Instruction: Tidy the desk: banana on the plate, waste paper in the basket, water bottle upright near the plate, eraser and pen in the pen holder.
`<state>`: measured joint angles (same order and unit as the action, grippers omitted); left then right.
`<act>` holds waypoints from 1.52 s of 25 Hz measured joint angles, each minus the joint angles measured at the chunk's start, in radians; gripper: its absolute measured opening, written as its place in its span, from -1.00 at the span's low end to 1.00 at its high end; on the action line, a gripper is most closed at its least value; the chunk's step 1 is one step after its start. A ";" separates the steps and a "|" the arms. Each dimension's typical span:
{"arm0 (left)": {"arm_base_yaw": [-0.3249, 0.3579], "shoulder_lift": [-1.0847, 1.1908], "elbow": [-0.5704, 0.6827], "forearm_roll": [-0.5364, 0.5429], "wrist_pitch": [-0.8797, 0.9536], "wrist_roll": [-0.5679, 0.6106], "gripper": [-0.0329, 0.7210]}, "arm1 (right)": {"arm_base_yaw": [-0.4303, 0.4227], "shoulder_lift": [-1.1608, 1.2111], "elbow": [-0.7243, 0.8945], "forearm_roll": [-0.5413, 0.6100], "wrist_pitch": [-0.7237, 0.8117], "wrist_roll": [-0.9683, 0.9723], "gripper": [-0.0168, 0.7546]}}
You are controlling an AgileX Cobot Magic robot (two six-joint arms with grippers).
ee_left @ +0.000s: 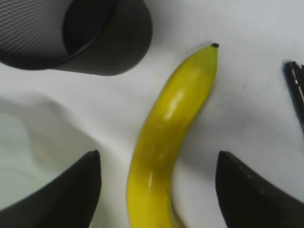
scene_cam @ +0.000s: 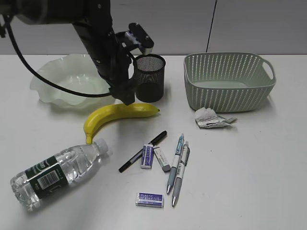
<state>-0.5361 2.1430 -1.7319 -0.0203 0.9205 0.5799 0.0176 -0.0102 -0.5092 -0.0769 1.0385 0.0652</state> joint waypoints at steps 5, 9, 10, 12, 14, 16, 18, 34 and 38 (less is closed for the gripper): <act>0.000 0.086 -0.066 0.003 0.026 0.057 0.60 | 0.000 0.000 0.000 0.000 0.000 0.000 -0.10; 0.000 0.108 -0.073 0.003 0.028 0.112 0.61 | 0.000 0.000 0.000 0.000 0.000 0.000 -0.10; 0.000 0.112 -0.074 0.003 0.026 0.123 0.61 | 0.000 0.000 0.000 0.000 0.000 0.000 -0.10; 0.000 0.127 -0.075 0.014 0.025 0.134 0.61 | 0.000 0.000 0.000 0.000 0.000 0.000 -0.10; 0.000 0.146 -0.075 0.020 0.024 0.137 0.61 | 0.000 0.000 0.000 0.000 0.000 0.000 -0.10; 0.000 0.165 -0.075 0.020 0.014 0.138 0.60 | 0.000 0.000 0.000 0.000 0.000 0.000 -0.10; 0.000 0.175 -0.075 0.028 -0.009 0.138 0.55 | 0.000 0.000 0.000 0.000 0.000 0.000 -0.10; -0.022 0.180 -0.078 0.073 -0.062 0.181 -0.07 | 0.000 0.000 0.000 0.000 0.000 0.000 -0.10; -0.039 0.180 -0.078 0.094 -0.061 0.182 -0.07 | 0.000 0.000 0.000 0.000 0.000 0.000 -0.10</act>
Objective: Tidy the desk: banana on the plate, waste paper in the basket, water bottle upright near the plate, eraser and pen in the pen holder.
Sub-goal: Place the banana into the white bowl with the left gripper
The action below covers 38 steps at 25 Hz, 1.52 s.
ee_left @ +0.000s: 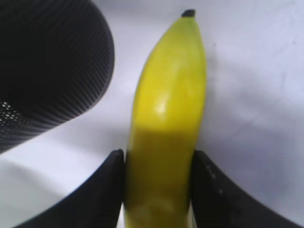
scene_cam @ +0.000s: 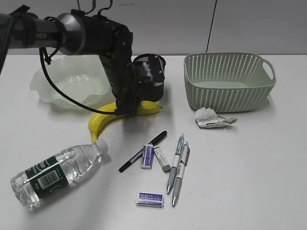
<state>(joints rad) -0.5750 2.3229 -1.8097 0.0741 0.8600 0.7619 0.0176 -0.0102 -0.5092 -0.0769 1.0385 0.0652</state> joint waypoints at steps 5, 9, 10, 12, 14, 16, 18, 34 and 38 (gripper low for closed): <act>-0.004 0.000 -0.001 0.030 0.021 0.000 -0.07 | 0.000 0.000 0.000 0.000 0.000 0.000 -0.10; -0.006 -0.010 -0.002 0.037 0.036 0.000 -0.07 | 0.000 0.000 0.000 0.000 0.000 0.000 -0.10; -0.006 -0.015 -0.002 0.037 0.036 0.000 -0.07 | 0.000 0.000 0.000 0.000 0.000 0.000 -0.10; -0.007 -0.028 -0.002 0.038 0.039 0.000 -0.07 | 0.000 0.000 0.000 0.000 0.000 0.000 -0.10; -0.008 -0.044 -0.002 0.038 0.047 0.000 -0.07 | 0.000 0.000 0.000 0.000 0.000 0.000 -0.10; -0.011 -0.059 -0.002 0.038 0.067 0.000 -0.07 | 0.000 0.000 0.000 0.000 0.000 0.000 -0.10; -0.020 -0.076 -0.002 0.039 0.089 0.000 -0.07 | 0.000 0.000 0.000 0.000 0.000 0.000 -0.10; 0.114 -0.349 -0.003 0.033 0.087 -0.165 -0.07 | 0.000 0.000 0.000 0.000 0.000 0.000 -0.10; 0.260 -0.317 -0.003 -0.060 -0.032 -0.216 -0.07 | 0.000 0.000 0.000 0.000 0.000 0.000 -0.10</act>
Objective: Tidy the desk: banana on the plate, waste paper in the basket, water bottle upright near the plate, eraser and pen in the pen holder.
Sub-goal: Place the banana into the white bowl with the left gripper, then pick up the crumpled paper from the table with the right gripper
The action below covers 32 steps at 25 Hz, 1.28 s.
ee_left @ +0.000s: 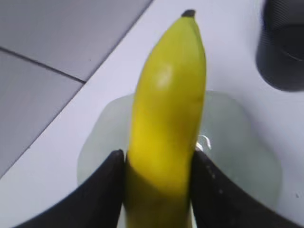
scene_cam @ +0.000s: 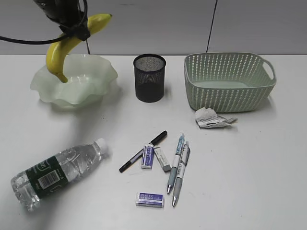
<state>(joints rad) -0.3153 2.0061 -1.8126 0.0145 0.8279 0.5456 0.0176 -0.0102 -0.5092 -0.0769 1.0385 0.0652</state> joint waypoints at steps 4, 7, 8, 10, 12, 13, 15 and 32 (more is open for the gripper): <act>0.094 0.071 0.000 -0.099 -0.092 -0.014 -0.07 | 0.000 0.000 0.000 0.000 0.000 0.000 -0.10; 0.122 0.124 0.000 -0.110 -0.113 -0.048 -0.07 | 0.000 0.000 0.000 0.000 0.000 0.000 -0.10; 0.125 0.137 0.000 -0.111 -0.119 -0.061 -0.07 | 0.000 0.000 0.000 0.000 0.000 0.000 -0.10; 0.126 0.152 0.000 -0.115 -0.136 -0.079 -0.07 | 0.000 0.000 0.000 0.000 0.000 0.000 -0.10; 0.127 0.155 0.000 -0.118 -0.145 -0.086 0.01 | 0.000 0.000 0.000 0.000 0.000 0.000 -0.10; 0.127 0.153 0.000 -0.118 -0.147 -0.090 0.08 | 0.000 0.000 0.000 0.000 0.000 0.000 -0.10; 0.127 0.140 0.000 -0.114 -0.146 -0.092 0.24 | 0.000 0.000 0.000 0.000 0.000 0.000 -0.10; 0.127 -0.403 0.000 0.042 0.351 -0.403 0.34 | 0.000 0.000 0.000 0.000 0.000 0.000 -0.10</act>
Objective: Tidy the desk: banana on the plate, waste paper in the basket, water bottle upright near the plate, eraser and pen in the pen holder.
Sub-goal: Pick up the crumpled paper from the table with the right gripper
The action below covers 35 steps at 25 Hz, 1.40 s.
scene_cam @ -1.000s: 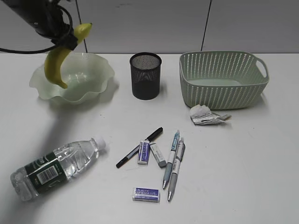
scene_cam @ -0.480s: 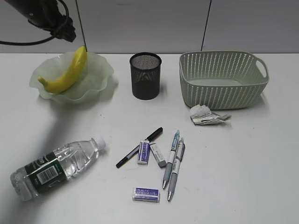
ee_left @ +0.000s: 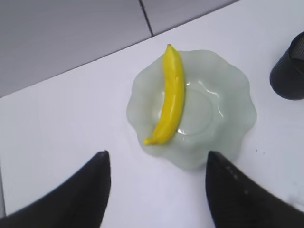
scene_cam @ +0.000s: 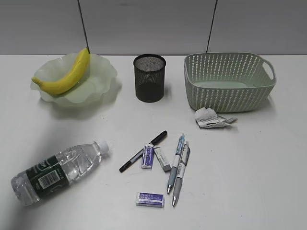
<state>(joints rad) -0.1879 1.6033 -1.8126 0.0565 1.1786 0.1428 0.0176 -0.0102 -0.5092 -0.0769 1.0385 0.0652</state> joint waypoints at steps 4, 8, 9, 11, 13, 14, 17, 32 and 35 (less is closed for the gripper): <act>0.000 -0.192 0.030 0.010 0.030 -0.095 0.23 | 0.000 0.000 0.000 0.000 0.000 0.000 -0.10; 0.000 -0.423 0.192 0.009 0.032 -0.143 0.15 | 0.000 0.000 0.000 0.000 0.000 0.000 -0.10; 0.000 -0.487 0.253 0.009 0.033 -0.150 0.14 | 0.000 0.000 0.000 0.000 0.000 0.000 -0.10; 0.000 -0.612 0.380 0.009 0.034 -0.156 0.13 | 0.000 0.000 0.000 0.000 0.000 0.000 -0.10; 0.000 -0.765 0.533 0.006 0.027 -0.165 0.13 | 0.000 0.000 0.000 0.000 0.000 0.000 -0.10; 0.000 -0.837 0.596 0.006 0.015 -0.170 0.13 | 0.000 0.000 0.000 0.000 0.000 0.000 -0.10; 0.000 -1.033 0.818 0.006 -0.024 -0.176 0.13 | 0.000 0.000 0.000 0.007 0.000 0.000 -0.10; 0.000 -1.601 1.235 0.004 -0.016 -0.183 0.10 | 0.000 0.146 -0.034 0.196 -0.106 -0.245 -0.10; 0.000 -1.610 1.237 0.005 -0.040 -0.183 0.10 | 0.007 0.331 -0.053 0.377 -0.201 -0.465 -0.10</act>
<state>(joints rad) -0.1879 -0.0062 -0.5757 0.0616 1.1385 -0.0401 0.0249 0.3205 -0.5624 0.3003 0.8373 -0.3998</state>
